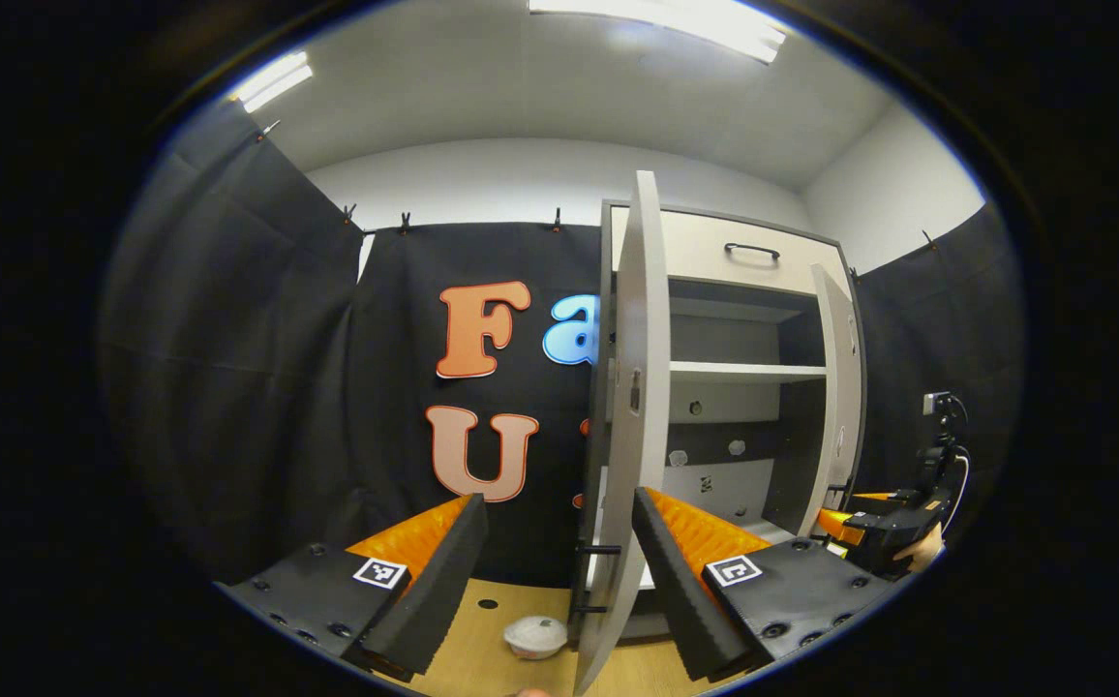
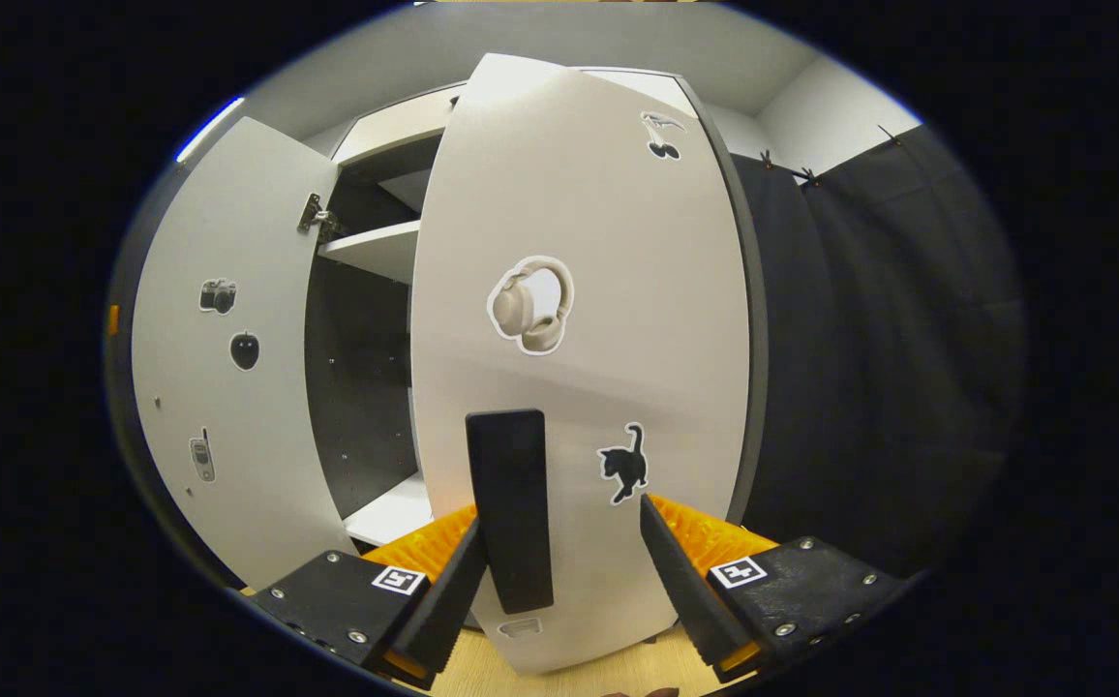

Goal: Grab one shoe with the right hand and put it into the shoe cabinet, grab the other shoe with the left hand and put it into the shoe cabinet; then close the right door with the right hand and the left door with the left hand.

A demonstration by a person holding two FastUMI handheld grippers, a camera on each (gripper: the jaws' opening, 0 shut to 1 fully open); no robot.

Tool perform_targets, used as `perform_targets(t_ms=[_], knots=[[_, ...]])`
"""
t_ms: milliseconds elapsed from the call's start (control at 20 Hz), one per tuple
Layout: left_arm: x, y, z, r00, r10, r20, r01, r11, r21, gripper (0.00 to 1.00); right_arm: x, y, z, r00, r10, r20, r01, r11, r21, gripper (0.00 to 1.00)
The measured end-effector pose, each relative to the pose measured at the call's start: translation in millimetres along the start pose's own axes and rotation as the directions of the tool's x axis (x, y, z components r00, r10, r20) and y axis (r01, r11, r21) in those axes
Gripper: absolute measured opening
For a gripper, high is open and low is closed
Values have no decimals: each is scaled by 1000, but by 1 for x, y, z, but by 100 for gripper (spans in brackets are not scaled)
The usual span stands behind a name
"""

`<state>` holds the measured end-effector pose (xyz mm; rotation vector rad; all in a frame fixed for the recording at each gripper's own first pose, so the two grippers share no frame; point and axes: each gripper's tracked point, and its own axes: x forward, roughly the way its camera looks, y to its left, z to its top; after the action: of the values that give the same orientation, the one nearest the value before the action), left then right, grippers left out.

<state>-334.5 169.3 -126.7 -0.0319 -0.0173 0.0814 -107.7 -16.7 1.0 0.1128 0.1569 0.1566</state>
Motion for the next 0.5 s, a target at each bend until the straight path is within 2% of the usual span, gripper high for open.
perform_targets(t_ms=[50, 100, 200, 350, 400, 450, 500], knots=[[1, 9, -4, 1000, 3, -5, -3, 1000, -6, 94, 2, 1, 1, 1000, -3, 0, 3, 1000, 6, 98], [2, 15, -6, 1000, -1, -10, 1, 1000, -14, 94, 5, 2, 0, 1000, -3, -7, 3, 1000, 14, 92], [6, 25, -17, 1000, -17, -21, 17, 1000, -23, 96, 13, 5, -1, 1000, -7, -16, 8, 999, 35, 92], [9, 41, -33, 998, -19, -55, 18, 1000, -9, 94, 27, 12, 0, 999, -36, -15, 37, 999, 28, 92], [11, 43, -42, 997, -21, -70, 20, 1000, -10, 99, 30, 14, 0, 999, -49, -16, 49, 999, 23, 92], [15, 42, -51, 996, -35, -80, 34, 999, -16, 94, 34, 16, 1, 998, -61, -14, 61, 998, 17, 92], [18, 38, -58, 994, -59, -93, 56, 998, -28, 94, 38, 17, 1, 997, -72, -15, 72, 997, 16, 92]])
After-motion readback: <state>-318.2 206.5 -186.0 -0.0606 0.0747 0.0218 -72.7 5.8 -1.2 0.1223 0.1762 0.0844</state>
